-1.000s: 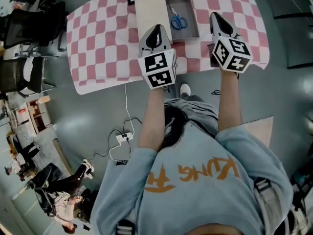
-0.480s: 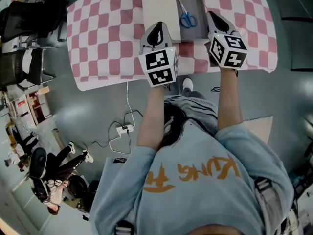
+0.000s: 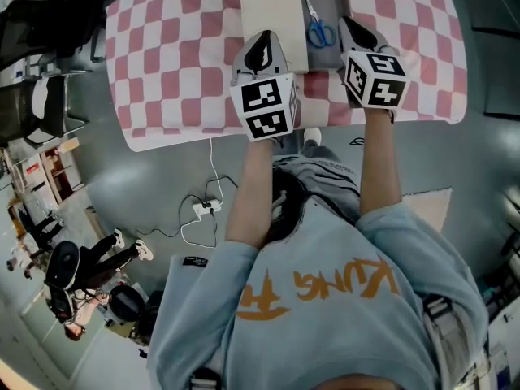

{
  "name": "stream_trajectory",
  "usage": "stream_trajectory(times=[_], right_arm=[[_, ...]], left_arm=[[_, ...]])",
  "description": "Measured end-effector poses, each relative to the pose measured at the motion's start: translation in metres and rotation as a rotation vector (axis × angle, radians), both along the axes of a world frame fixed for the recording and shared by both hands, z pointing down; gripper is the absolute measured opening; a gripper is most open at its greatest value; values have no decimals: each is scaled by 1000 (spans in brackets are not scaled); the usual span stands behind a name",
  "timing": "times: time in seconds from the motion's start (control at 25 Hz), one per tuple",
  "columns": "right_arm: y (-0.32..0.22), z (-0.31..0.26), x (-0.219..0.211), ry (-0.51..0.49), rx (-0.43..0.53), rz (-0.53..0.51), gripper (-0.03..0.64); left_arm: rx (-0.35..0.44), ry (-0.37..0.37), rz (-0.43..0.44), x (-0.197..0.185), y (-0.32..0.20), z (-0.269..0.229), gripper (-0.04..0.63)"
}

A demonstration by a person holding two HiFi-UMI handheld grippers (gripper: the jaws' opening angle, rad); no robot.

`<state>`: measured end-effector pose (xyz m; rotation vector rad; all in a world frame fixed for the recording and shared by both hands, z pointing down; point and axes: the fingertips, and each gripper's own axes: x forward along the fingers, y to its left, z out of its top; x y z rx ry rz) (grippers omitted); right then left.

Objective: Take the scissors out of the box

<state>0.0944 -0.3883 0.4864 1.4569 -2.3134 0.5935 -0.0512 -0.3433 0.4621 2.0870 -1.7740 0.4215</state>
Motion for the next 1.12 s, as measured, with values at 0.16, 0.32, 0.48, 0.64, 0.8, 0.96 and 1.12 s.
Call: stream_trajectory(times=[0.16,0.32,0.48,0.64,0.8,0.96,1.12], right_arm=[[-4,14,-8,31,-55,-33,34],[-8,31,-15,69,-114,-55,55],[-11,46,-24,109,-169,-85,72],[-11,64,-32,144,-242,-123,107],[-11,80,-36,194,-310,-146,110],[-12,93,-38,242,-371,-160,110],[-15,102,-41,273,-407,-167,110]], left_arm=[[-10,15,1,-2,-8,6,17],[-19,26,-11,-11,-16,12,17],[-27,40,-53,-33,-22,17,17],[-32,54,-63,-39,-28,21,17],[-38,66,-52,-36,-35,24,17],[-46,76,-53,-38,-41,29,17],[-50,85,-57,-42,-49,33,17]])
